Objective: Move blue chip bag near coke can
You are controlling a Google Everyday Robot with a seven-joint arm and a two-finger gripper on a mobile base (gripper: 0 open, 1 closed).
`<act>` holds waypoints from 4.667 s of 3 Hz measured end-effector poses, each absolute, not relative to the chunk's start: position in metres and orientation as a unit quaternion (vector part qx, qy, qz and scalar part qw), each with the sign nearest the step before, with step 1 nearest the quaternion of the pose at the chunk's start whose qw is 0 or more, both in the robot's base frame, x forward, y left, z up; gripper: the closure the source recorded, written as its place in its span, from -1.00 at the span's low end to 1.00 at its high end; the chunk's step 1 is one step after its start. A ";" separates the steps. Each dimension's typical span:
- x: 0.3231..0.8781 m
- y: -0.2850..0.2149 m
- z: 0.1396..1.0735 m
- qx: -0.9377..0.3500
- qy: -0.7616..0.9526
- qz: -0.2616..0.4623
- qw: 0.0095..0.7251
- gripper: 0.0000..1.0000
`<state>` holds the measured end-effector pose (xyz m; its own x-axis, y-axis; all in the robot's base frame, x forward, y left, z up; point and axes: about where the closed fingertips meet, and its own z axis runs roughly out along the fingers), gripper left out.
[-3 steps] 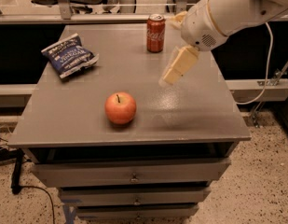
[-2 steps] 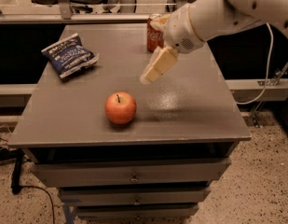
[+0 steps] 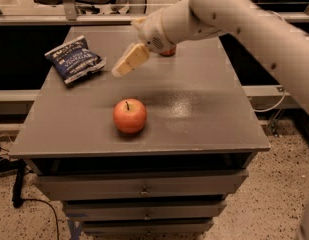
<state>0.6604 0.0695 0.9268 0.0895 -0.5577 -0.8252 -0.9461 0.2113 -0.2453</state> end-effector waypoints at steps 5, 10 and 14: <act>0.713 0.225 0.855 -0.548 0.645 0.290 0.448 -0.26; 0.648 0.049 0.932 -0.505 0.656 0.211 0.519 1.00; 0.615 -0.154 0.946 -0.388 0.750 0.071 0.530 1.00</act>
Offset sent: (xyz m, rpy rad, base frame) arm 0.0605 0.1490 -0.0593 0.0902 0.1028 -0.0118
